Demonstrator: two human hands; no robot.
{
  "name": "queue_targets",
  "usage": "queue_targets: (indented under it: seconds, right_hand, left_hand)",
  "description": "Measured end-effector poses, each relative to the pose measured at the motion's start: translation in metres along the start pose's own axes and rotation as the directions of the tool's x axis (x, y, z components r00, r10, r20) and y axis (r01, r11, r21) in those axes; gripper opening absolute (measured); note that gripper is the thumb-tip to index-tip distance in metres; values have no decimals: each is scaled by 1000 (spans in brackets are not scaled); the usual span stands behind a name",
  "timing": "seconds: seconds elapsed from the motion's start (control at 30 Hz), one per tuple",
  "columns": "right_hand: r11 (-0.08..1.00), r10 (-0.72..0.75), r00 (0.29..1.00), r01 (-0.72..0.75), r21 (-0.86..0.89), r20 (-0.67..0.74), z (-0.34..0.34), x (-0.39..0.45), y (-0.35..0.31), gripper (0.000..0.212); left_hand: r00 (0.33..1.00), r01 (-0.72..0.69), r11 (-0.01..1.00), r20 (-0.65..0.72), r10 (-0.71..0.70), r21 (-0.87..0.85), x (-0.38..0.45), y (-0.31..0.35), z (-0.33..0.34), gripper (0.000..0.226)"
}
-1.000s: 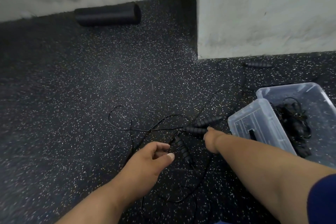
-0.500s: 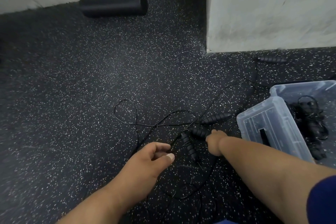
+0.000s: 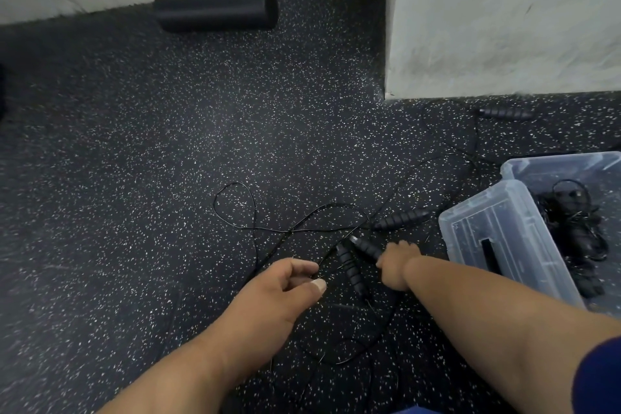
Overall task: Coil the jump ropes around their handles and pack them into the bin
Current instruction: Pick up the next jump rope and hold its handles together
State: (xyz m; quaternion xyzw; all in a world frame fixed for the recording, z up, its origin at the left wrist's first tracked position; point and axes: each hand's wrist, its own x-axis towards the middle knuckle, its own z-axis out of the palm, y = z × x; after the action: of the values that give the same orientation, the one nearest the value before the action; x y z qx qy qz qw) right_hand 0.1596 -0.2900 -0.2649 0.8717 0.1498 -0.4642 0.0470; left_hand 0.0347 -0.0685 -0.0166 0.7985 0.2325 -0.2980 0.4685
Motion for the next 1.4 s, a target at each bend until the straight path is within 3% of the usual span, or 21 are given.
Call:
queue_targets:
  seconds: [0.1, 0.2, 0.27, 0.33, 0.47, 0.57, 0.63, 0.7, 0.73, 0.83, 0.93, 1.1, 1.2, 1.27, 1.33, 1.4]
  right_hand:
    - [981, -50, 963, 97, 167, -266, -19, -20, 3, 25]
    - [856, 28, 899, 204, 474, -438, -50, -51, 6, 12]
    - [691, 159, 847, 271, 670, -507, -77, -79, 5, 18]
    - [445, 228, 818, 394, 804, -528, -106, -115, -1, 20]
    - [10, 205, 767, 620, 784, -609, -151, -200, -18, 22]
    - [-306, 132, 747, 656, 690, -651, -168, -269, -29, 19]
    - [-465, 59, 711, 641, 611, -701, -175, -317, -34, 10]
    - [-573, 20, 665, 620, 536, -747, -184, -362, -35, 22]
    - [-614, 10, 648, 605, 507, -762, -188, -383, -34, 21]
    - [-683, 14, 598, 591, 429, -801, -195, -440, -24, 15]
    - [-630, 22, 579, 641, 439, -815, -185, -480, -7, 15]
    - [-426, -80, 597, 704, 569, -798, -146, -509, 6, 12]
    - [-461, -199, 574, 660, 593, -794, -128, -509, 4, 12]
    - [-506, -265, 548, 621, 598, -793, -123, -505, 2, 15]
    - [-538, -287, 527, 602, 590, -800, -122, -500, 1, 14]
    - [-540, -249, 524, 623, 566, -814, -123, -491, 2, 13]
  left_hand:
    - [1000, -27, 999, 0, 27, 38, -3, 3, -1, 25]
    - [998, -64, 995, -2, 64, 74, -11, 8, -2, 25]
    - [994, -108, 986, -14, 110, 126, -15, 8, -2, 31]
    - [988, -139, 974, -48, 149, 180, -22, 6, -5, 41]
    - [968, -164, 957, -148, 203, 238, -33, 1, -13, 69]
    - [922, -204, 959, -290, 256, 197, -46, -1, -20, 82]
    - [908, -221, 964, -330, 259, 149, -56, 0, -22, 90]
    - [928, -194, 976, -305, 214, 96, -69, 4, -20, 96]
    - [934, -197, 976, -284, 217, 95, -74, 6, -18, 88]
    - [943, -260, 941, -153, 295, 215, -86, 11, -5, 49]
    - [924, -349, 906, -72, 375, 238, -100, 20, 14, 38]
    - [913, -401, 914, -59, 405, 68, -115, 32, 44, 78]
    - [917, -377, 926, -140, 373, -1, -115, 31, 50, 95]
    - [898, -387, 922, -216, 382, 22, -109, 29, 51, 76]
    - [898, -376, 919, -195, 394, 120, -102, 27, 49, 36]
    - [916, -354, 928, -160, 369, 113, -100, 27, 46, 42]
